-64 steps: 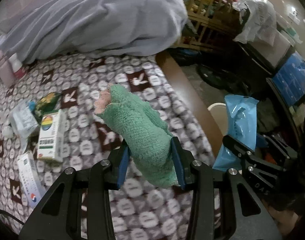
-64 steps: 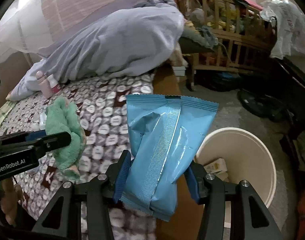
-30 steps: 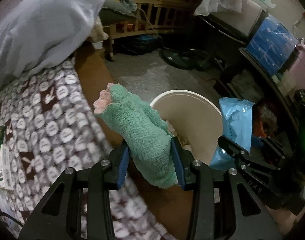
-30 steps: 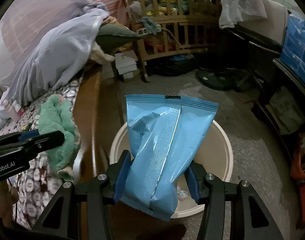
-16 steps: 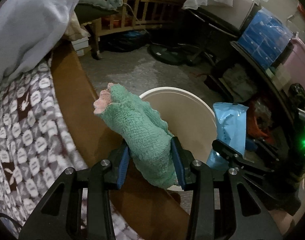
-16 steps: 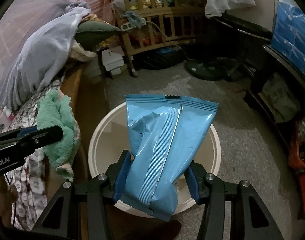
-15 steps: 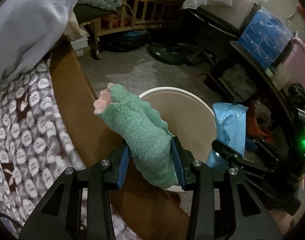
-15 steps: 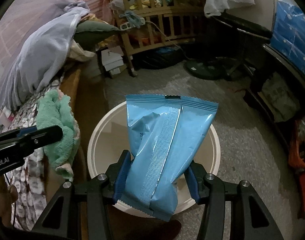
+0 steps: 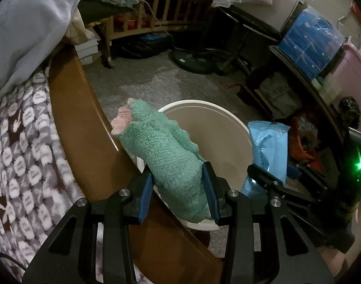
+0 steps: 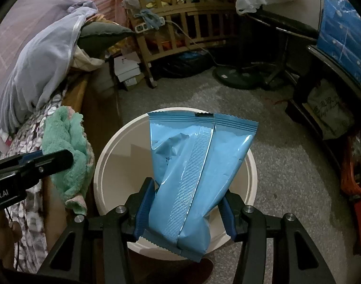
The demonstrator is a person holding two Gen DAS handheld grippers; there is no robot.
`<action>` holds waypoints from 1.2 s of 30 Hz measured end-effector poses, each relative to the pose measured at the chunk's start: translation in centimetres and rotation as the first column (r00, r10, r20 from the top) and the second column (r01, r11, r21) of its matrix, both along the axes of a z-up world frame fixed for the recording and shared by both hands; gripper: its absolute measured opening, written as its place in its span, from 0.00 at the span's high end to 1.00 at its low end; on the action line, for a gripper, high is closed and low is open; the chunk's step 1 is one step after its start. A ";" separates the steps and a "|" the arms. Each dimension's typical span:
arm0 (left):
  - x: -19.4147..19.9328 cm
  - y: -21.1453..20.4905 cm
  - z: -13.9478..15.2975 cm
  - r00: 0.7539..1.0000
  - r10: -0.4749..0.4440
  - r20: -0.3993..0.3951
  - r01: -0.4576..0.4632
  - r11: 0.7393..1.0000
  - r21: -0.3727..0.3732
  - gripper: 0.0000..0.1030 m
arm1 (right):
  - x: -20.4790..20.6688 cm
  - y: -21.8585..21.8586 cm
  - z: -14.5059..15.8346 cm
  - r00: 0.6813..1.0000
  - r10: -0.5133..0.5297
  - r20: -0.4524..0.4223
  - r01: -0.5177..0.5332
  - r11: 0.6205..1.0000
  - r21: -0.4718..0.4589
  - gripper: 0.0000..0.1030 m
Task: Collect trash
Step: 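Open both tools to drop the towel and blue pack into the bucket, then move both open tools back over the trash on the bed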
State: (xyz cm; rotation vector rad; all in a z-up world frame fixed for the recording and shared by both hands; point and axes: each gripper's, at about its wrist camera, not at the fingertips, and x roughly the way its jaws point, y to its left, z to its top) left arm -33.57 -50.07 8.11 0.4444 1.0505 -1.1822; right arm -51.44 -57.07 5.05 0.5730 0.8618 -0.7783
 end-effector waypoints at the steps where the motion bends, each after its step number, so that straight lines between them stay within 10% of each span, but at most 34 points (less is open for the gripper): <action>1: 0.0 -0.1 0.0 1.000 -0.006 -0.005 0.006 1.000 -0.002 0.63 | 0.0 -0.1 0.0 1.000 -0.004 -0.001 0.004 1.000 0.000 0.51; 14: 0.5 1.3 0.2 0.998 -0.003 -0.066 0.001 0.999 -0.035 0.49 | -0.3 -0.6 -0.2 0.998 -0.063 0.003 0.063 0.998 0.031 0.41; 36: 5.9 12.2 2.6 0.965 0.224 0.137 -0.227 0.974 0.006 0.49 | 6.7 6.1 2.5 0.994 0.111 0.023 -0.111 0.994 0.001 0.38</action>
